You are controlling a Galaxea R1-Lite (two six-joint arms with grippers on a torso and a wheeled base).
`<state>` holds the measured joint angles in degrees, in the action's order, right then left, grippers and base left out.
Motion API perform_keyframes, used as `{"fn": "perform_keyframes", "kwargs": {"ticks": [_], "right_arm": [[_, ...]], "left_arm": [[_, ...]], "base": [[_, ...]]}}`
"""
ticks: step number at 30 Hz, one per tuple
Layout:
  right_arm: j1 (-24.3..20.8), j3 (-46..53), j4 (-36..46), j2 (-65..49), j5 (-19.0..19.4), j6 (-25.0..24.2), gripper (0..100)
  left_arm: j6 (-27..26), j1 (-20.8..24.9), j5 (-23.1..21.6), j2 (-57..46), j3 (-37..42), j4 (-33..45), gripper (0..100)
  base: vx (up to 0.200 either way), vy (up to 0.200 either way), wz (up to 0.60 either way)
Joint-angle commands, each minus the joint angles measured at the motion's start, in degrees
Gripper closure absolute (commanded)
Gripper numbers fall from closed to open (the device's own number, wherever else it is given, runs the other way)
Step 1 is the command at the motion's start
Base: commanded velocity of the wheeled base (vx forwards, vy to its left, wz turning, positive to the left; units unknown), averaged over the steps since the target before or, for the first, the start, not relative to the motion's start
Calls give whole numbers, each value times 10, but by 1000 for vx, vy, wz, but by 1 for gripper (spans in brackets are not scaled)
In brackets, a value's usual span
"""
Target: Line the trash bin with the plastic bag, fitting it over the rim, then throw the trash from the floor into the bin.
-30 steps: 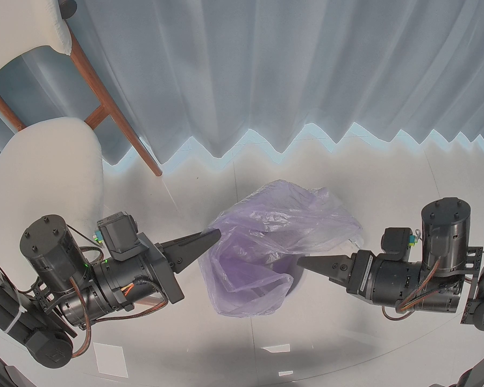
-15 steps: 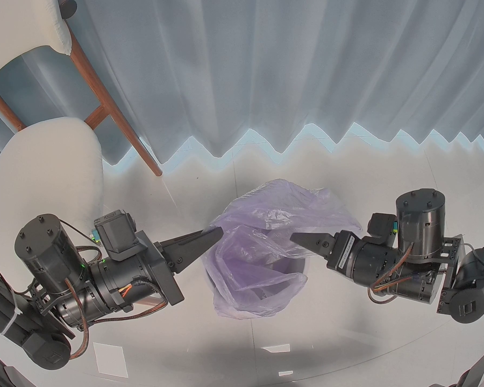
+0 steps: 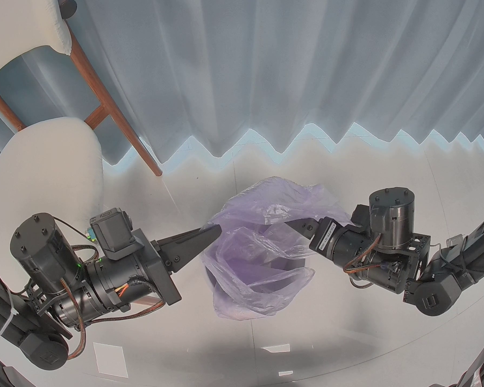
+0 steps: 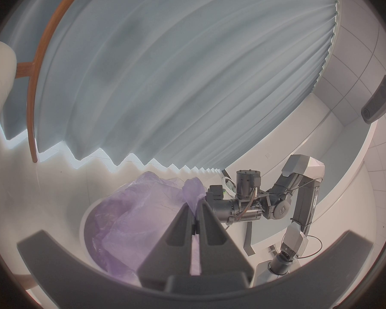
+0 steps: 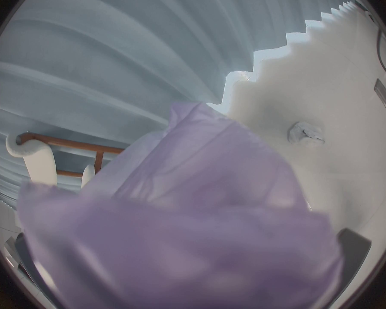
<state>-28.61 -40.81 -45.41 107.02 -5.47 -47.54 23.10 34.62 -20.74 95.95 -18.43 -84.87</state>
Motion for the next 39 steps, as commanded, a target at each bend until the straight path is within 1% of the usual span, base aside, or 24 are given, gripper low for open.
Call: {"fn": "perform_keyframes", "kwargs": {"ticks": [1,2,3,6,8,12,13,15,16,17,23,25,26,27,29,30,32,35,39], "right_arm": [[4,-8,-21,38,-10,-4,0],[1,-7,-27,41,-14,-4,0],[-3,1,-43,44,-23,-4,100],[-18,35,-69,33,-30,-1,100],[-18,51,-82,23,-30,1,100],[-1,79,-86,6,-24,4,100],[15,88,-85,-1,-10,14,100],[29,96,-84,-8,17,29,100],[50,103,-79,-15,56,48,100],[71,105,-77,-21,80,65,100],[137,87,-76,-27,122,116,100],[160,81,-75,-29,153,140,100],[163,80,-75,-29,158,143,100],[181,70,-74,-28,184,159,100],[196,54,-65,-26,212,169,100],[203,38,-53,-26,226,170,100],[215,9,-22,-29,241,170,100],[238,-52,49,-39,267,170,100],[270,-147,166,-52,319,170,100]], "left_arm": [[0,0,0,0,2,0,100],[0,0,0,0,2,-1,100],[0,-1,0,0,2,0,100],[0,-5,0,1,2,0,100],[0,-6,-1,1,2,0,100],[0,-13,-4,4,1,0,100],[0,-20,-11,6,1,0,100],[0,-29,-17,6,0,0,100],[0,-39,-22,7,-2,0,100],[0,-47,-25,7,-5,0,100],[2,-68,-26,3,-13,4,100],[2,-75,-26,5,-12,6,100],[2,-76,-26,5,-11,6,100],[2,-77,-26,7,-9,6,100],[2,-78,-26,8,-7,11,100],[2,-78,-25,9,-6,18,100],[2,-84,-24,9,-6,33,100],[1,-90,-24,5,2,54,100],[0,-89,-24,1,27,68,100]], "base": [[0,0,0],[0,0,0],[0,0,0],[0,0,0],[0,0,0],[0,0,0],[0,0,0],[0,0,0],[0,0,0],[0,0,0],[0,0,0],[0,0,0],[0,0,0],[0,0,0],[0,0,0],[0,0,0],[0,0,0],[0,0,0],[0,0,0]]}}
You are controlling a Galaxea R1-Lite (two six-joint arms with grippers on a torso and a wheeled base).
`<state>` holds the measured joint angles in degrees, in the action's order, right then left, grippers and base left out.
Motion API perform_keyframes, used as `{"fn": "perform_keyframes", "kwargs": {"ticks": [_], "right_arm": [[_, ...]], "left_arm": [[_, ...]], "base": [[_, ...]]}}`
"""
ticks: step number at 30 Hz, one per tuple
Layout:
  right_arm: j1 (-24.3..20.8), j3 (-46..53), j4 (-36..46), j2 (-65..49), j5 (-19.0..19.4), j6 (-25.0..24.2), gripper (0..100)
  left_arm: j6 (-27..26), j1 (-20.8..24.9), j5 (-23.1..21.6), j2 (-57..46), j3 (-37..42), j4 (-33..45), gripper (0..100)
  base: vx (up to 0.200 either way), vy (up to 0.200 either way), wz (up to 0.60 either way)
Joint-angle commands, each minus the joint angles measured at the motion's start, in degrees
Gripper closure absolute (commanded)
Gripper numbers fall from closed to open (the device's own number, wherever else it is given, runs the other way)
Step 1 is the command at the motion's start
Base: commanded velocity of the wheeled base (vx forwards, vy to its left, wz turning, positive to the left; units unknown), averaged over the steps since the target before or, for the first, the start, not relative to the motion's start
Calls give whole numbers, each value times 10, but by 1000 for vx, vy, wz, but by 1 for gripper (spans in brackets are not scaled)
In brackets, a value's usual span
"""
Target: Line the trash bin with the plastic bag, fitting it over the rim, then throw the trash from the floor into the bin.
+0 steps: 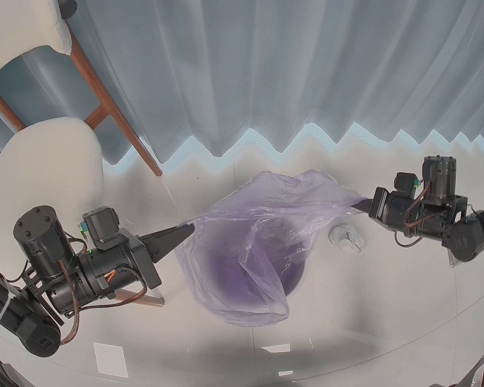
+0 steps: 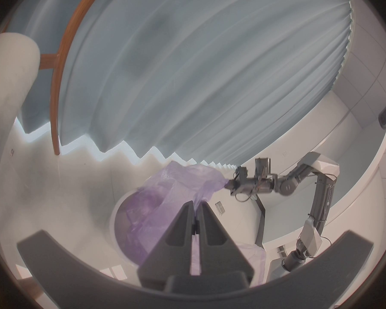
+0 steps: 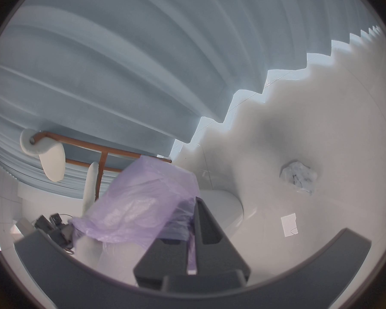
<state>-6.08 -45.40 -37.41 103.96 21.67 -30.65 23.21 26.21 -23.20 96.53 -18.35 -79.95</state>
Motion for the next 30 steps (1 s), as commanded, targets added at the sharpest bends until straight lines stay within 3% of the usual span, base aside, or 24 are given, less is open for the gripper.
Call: {"fn": "perform_keyframes", "kwargs": {"ticks": [1,7,12,14,15,18,20,21,23,26,30], "right_arm": [[50,-123,114,-22,57,1,100],[63,-273,301,-9,94,11,100],[56,-292,336,15,94,102,100],[46,-287,342,18,94,110,100],[43,-283,350,17,94,110,0],[42,-266,388,-5,102,106,0],[38,-236,414,-43,130,100,0],[26,-177,445,-100,191,92,0],[-6,-117,461,-148,232,92,0],[-67,-45,461,-201,231,81,0],[-133,-25,460,-218,227,47,0]], "left_arm": [[-2,-5,1,-5,31,19,100],[-5,2,0,-4,51,21,100],[-5,9,0,-5,53,20,100],[-5,9,0,-5,51,16,100],[-4,9,0,-6,49,15,100],[-3,9,0,-7,45,14,100],[-1,9,-1,-8,42,14,100],[0,10,-1,-13,40,15,100],[1,16,-1,-13,38,15,100],[1,27,-1,-9,33,16,100],[1,47,0,-8,33,20,100]], "base": [[0,0,0],[0,0,0],[0,0,0],[0,0,0],[0,0,0],[0,0,0],[0,0,0],[0,0,0],[0,0,0],[0,0,0],[0,0,0]]}}
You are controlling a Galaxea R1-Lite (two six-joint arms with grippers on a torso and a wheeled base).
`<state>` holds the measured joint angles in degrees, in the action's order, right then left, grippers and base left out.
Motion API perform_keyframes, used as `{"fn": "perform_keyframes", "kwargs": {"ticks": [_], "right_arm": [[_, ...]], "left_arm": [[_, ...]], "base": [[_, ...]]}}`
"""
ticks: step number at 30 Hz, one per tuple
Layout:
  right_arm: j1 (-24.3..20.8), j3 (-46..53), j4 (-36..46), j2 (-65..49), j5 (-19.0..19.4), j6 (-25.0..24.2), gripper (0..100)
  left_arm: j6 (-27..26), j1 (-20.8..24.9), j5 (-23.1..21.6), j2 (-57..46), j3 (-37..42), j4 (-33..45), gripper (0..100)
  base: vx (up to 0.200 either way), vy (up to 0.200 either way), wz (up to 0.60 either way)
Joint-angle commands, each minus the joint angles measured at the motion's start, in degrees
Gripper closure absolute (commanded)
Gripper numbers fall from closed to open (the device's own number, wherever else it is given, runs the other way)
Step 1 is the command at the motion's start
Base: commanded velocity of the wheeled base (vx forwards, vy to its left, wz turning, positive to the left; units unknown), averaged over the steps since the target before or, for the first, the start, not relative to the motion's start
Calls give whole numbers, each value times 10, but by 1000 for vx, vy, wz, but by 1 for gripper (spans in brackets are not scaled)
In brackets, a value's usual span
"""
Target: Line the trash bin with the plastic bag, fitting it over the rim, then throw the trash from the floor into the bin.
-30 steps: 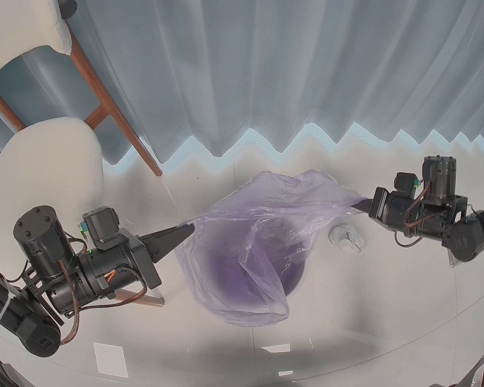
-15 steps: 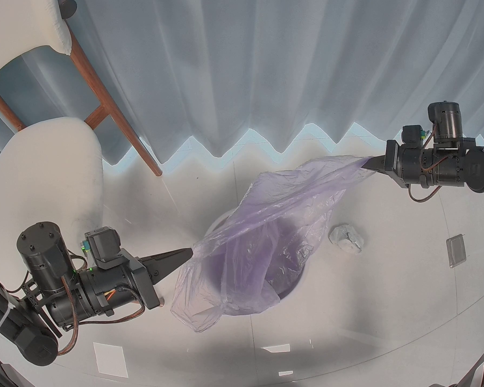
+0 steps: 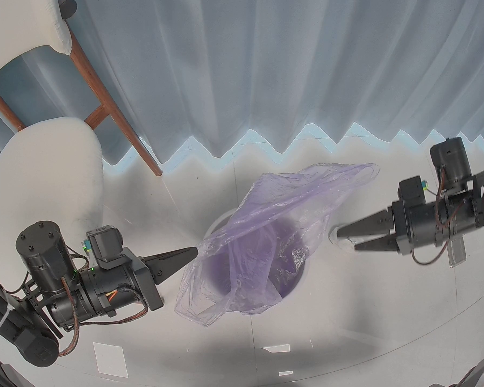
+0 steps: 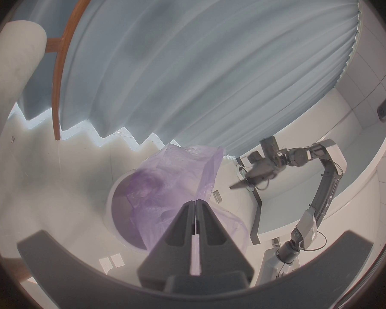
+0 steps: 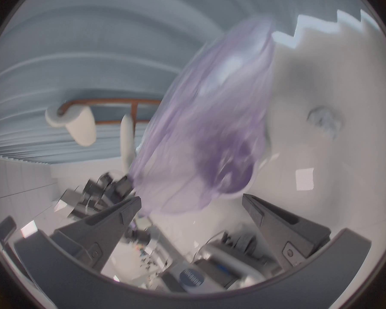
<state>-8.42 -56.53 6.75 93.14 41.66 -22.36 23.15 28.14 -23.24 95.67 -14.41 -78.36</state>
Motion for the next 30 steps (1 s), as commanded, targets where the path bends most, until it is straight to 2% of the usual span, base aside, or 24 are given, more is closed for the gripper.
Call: {"fn": "perform_keyframes", "kwargs": {"ticks": [1,5,6,7,8,9,13,15,16,18,22,23,24,25,30], "right_arm": [[-135,82,12,-104,8,-50,0],[-183,74,-49,-54,-91,-56,0],[-183,74,-49,-54,-91,-56,0],[-213,77,-83,-29,-152,-59,0],[-220,77,-90,-23,-164,-59,0],[-244,72,-108,-2,-210,-62,0],[-302,60,-161,32,-305,-62,0],[-311,57,-169,39,-320,-60,0],[-330,50,-181,49,-348,-56,0],[-345,38,-187,61,-375,-48,0],[-350,23,-186,74,-391,-25,0],[-350,15,-184,89,-400,18,0],[-350,15,-184,89,-400,18,0],[-350,15,-184,100,-411,47,0],[-350,17,-184,123,-443,85,0]], "left_arm": [[1,37,3,0,-4,4,100],[1,44,6,0,-4,4,100],[1,44,6,0,-4,4,100],[1,44,6,0,-3,4,100],[1,44,6,0,-2,4,100],[1,44,8,0,-1,4,100],[1,44,8,-1,-3,4,100],[1,44,8,-1,-4,4,100],[1,44,9,-2,-4,4,100],[1,44,9,-2,-4,4,100],[1,44,9,-2,-4,4,100],[1,44,9,-1,-4,5,100],[1,44,9,-1,-4,5,100],[1,44,8,0,-4,4,100],[1,44,9,-2,-4,5,100]], "base": [[0,0,0],[0,0,0],[0,0,0],[0,0,0],[0,0,0],[0,0,0],[0,0,0],[0,0,0],[0,0,0],[0,0,0],[0,0,0],[0,0,0],[0,0,0],[0,0,0],[0,0,0]]}}
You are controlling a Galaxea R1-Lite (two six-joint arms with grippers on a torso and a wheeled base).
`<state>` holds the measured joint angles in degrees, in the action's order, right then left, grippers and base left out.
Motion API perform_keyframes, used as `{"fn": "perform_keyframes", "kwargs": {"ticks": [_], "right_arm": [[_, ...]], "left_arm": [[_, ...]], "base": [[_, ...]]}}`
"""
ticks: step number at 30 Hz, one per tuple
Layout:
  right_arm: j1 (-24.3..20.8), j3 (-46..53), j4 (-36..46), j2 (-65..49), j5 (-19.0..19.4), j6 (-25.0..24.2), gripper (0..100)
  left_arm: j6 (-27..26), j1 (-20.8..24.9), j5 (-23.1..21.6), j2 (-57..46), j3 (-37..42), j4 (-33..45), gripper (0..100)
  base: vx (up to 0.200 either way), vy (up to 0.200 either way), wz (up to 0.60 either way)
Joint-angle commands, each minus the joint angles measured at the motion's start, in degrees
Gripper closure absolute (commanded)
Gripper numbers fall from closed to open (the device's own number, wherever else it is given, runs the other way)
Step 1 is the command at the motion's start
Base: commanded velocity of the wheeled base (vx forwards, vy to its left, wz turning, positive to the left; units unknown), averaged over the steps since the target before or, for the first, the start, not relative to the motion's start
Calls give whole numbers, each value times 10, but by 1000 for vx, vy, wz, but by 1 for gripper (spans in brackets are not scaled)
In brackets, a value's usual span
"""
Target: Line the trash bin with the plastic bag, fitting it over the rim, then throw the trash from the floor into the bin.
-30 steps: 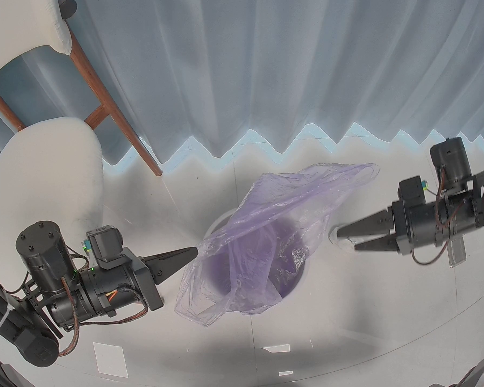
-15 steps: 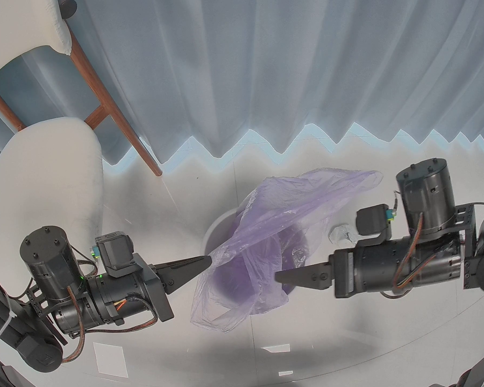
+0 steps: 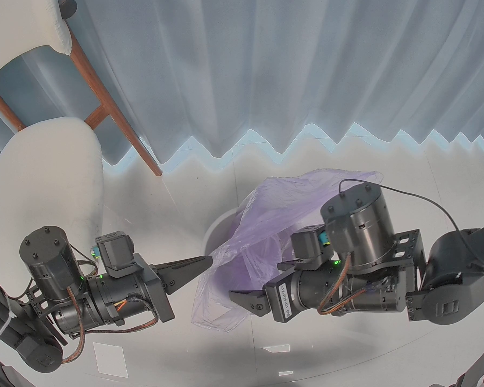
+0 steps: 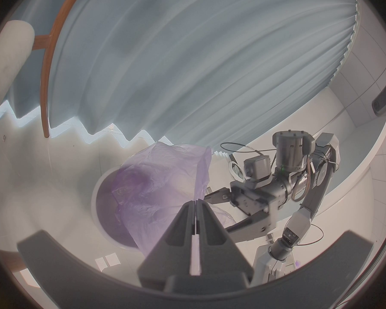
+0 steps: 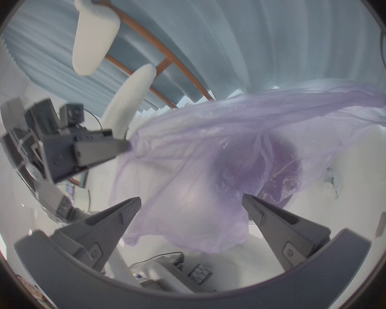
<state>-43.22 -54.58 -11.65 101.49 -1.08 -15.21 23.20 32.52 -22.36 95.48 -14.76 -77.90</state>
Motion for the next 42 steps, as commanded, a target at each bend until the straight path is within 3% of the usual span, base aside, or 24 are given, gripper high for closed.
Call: {"fn": "perform_keyframes", "kwargs": {"ticks": [1,10,15,18,22,25,31,42], "right_arm": [[0,-4,0,46,-23,13,0],[46,2,17,23,-117,11,0],[52,31,113,-52,-147,4,0],[54,54,256,-133,-175,-27,0],[54,60,401,-197,-176,-40,0],[54,52,464,-207,-176,-48,0],[55,9,403,-172,-174,-56,0],[67,70,137,-55,-136,-116,0]], "left_arm": [[0,0,0,0,0,0,100],[-1,-6,0,-3,4,0,100],[-3,-11,1,-4,3,0,100],[-4,-20,1,-13,5,1,100],[-4,-21,1,-26,7,6,100],[-4,-20,1,-34,7,20,100],[-4,-20,0,-36,8,28,100],[-5,-4,0,-49,15,29,100]], "base": [[0,0,0],[0,0,0],[0,0,0],[0,0,0],[0,0,0],[0,0,0],[0,0,0],[0,0,0]]}}
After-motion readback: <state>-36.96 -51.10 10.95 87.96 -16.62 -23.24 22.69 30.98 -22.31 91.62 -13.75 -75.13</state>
